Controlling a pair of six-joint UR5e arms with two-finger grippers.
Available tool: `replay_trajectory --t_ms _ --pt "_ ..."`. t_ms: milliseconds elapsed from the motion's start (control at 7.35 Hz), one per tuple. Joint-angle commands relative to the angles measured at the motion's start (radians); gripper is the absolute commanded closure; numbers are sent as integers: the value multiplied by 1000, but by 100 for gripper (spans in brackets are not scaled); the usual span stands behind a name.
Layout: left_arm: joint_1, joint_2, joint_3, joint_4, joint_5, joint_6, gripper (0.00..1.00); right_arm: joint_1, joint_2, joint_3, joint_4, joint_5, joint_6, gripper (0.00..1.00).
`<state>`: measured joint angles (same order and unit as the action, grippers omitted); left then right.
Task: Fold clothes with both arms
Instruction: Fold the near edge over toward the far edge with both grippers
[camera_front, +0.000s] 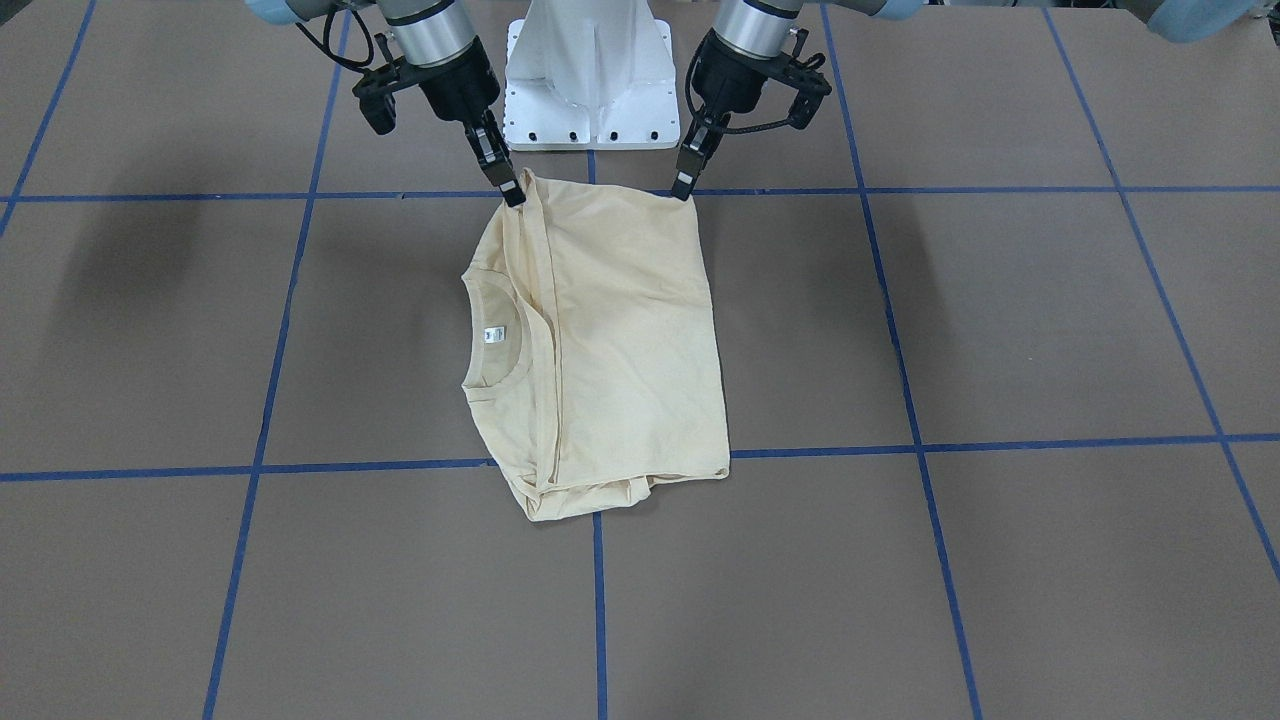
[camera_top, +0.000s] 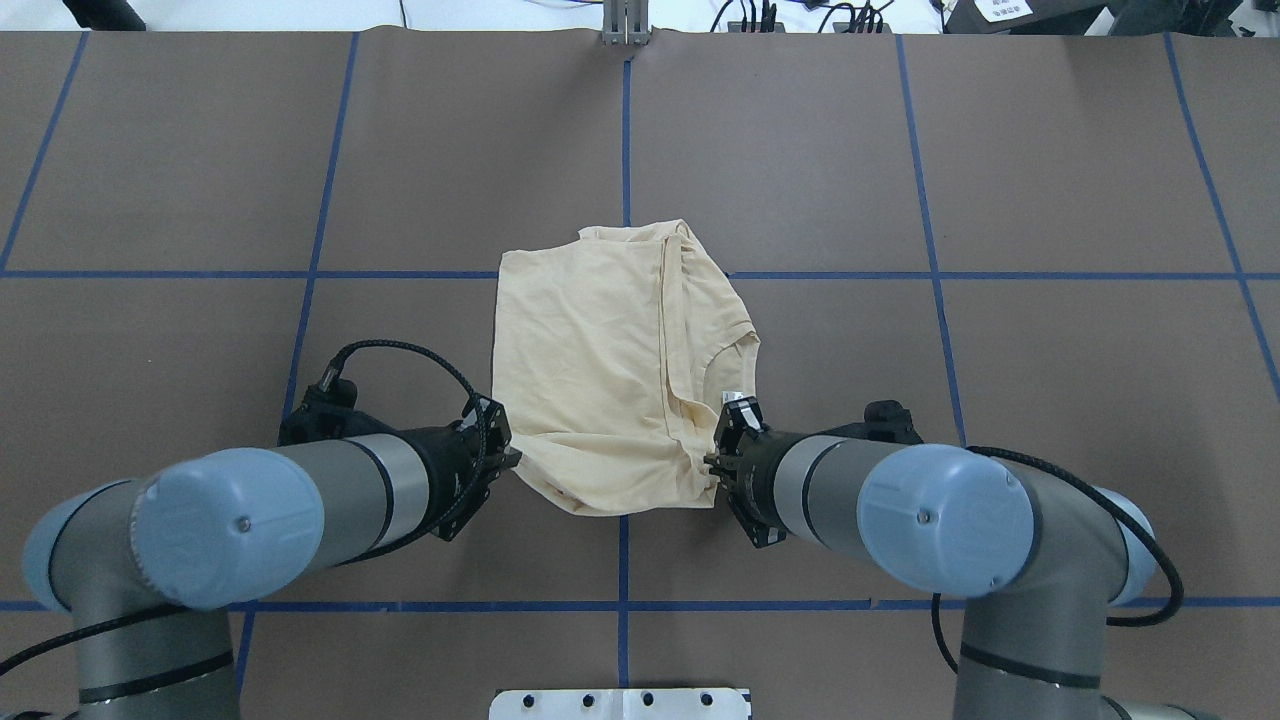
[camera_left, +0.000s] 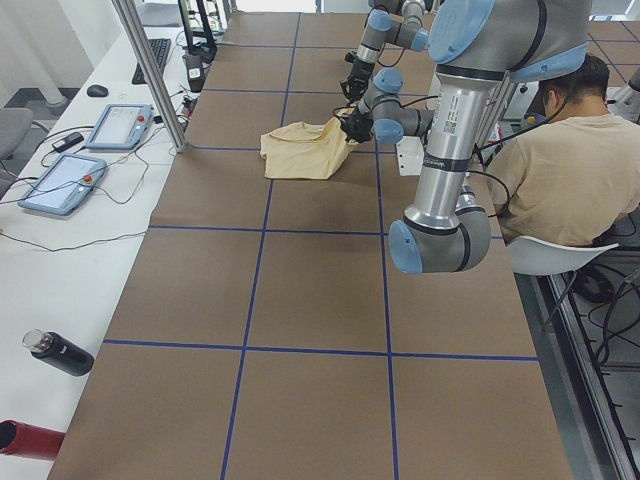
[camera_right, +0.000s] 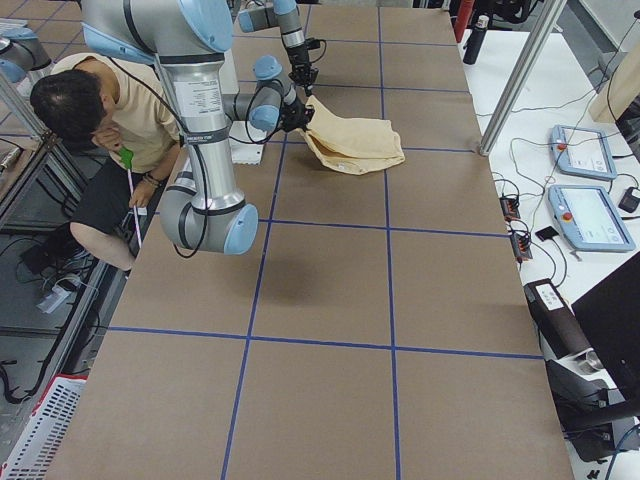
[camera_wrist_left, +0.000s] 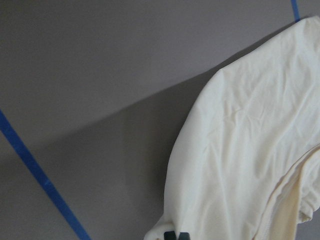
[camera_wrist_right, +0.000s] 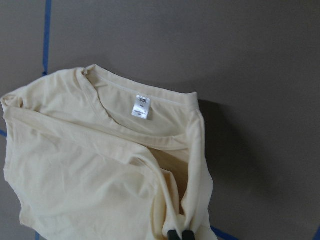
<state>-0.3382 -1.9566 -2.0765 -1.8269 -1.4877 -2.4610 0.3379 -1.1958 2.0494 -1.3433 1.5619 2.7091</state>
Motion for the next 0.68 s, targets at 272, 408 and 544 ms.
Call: replay_trajectory --t_ms 272,408,544 --pt "-232 -120 263 -107 -48 166 100 243 229 -356 9 206 -55 100" --pt "-258 -136 324 -158 -49 187 100 272 310 -468 9 223 -81 100" --pt "-269 -163 398 -193 -49 200 100 301 359 -544 9 234 -124 100"
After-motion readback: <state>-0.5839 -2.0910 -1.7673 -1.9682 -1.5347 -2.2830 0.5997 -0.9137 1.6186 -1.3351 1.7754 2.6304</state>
